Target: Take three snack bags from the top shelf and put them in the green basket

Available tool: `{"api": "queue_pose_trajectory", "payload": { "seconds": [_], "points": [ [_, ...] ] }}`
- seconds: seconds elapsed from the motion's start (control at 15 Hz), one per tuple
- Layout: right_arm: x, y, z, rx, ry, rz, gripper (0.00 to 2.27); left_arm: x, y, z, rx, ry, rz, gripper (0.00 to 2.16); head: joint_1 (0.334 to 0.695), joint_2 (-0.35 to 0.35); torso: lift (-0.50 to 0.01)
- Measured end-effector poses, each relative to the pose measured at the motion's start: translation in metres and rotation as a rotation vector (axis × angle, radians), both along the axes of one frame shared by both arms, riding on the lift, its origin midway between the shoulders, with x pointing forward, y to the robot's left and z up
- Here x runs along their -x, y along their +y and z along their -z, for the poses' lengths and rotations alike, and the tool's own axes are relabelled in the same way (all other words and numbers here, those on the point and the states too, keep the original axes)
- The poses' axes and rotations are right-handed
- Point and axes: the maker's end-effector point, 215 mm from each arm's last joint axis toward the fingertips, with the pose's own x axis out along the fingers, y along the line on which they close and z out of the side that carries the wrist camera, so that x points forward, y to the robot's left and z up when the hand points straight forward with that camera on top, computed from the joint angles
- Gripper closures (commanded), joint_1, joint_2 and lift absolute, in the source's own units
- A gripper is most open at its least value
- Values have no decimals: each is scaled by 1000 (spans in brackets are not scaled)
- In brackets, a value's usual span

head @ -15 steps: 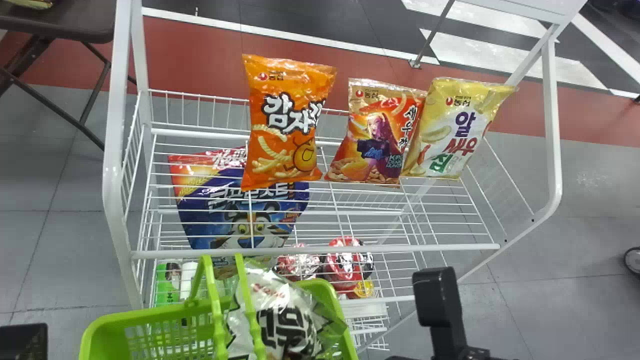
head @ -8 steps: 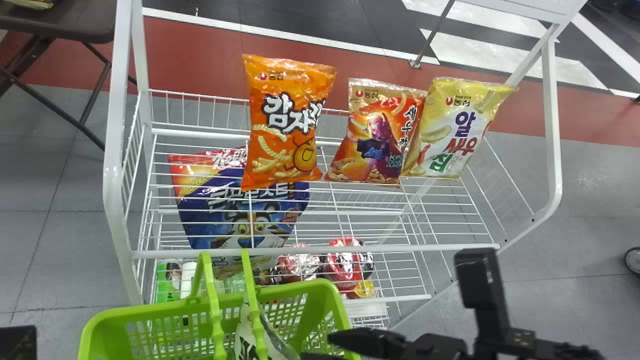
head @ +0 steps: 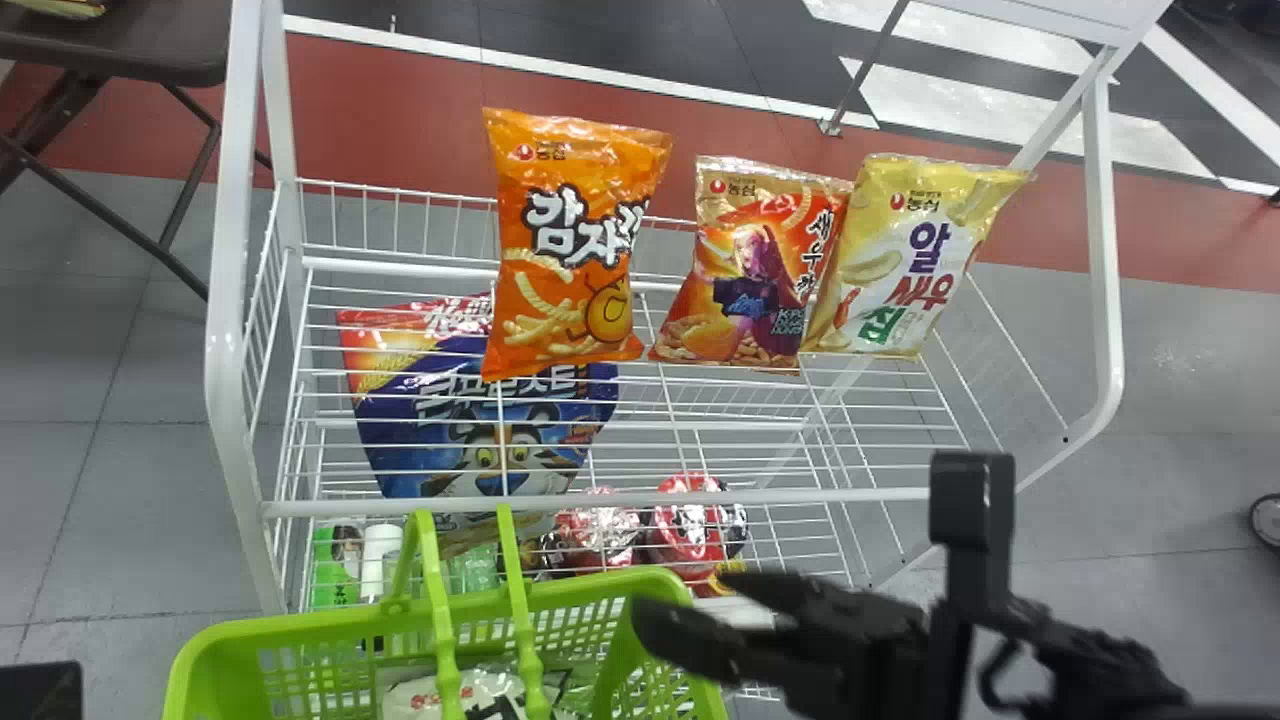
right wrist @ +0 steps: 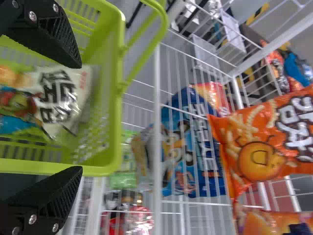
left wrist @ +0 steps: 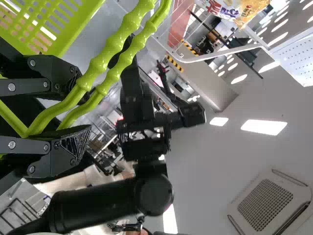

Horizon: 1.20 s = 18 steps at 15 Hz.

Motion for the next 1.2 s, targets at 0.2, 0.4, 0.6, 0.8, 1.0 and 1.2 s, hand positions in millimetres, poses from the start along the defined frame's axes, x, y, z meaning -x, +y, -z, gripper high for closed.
{"api": "queue_pose_trajectory", "payload": {
  "seconds": [0.2,0.4,0.6,0.8,1.0,1.2],
  "points": [
    [-88,13,-23,14,-270,23,70,2,-2,1,-5,0,5,856,695,-350,-40],
    [-152,19,-51,44,-481,95,80,1,-2,2,-10,-1,14,856,695,-350,-40],
    [-194,13,-64,87,-578,189,83,-3,2,3,-6,1,23,856,695,-350,-40],
    [-227,8,-64,135,-636,237,110,-5,5,1,6,0,27,856,695,-350,-40],
    [-251,7,-50,143,-631,221,755,-7,8,2,4,2,24,856,695,-336,-40],
    [-256,12,-30,99,-569,157,2175,-10,9,3,0,3,25,856,695,-324,-40]
  ]
}}
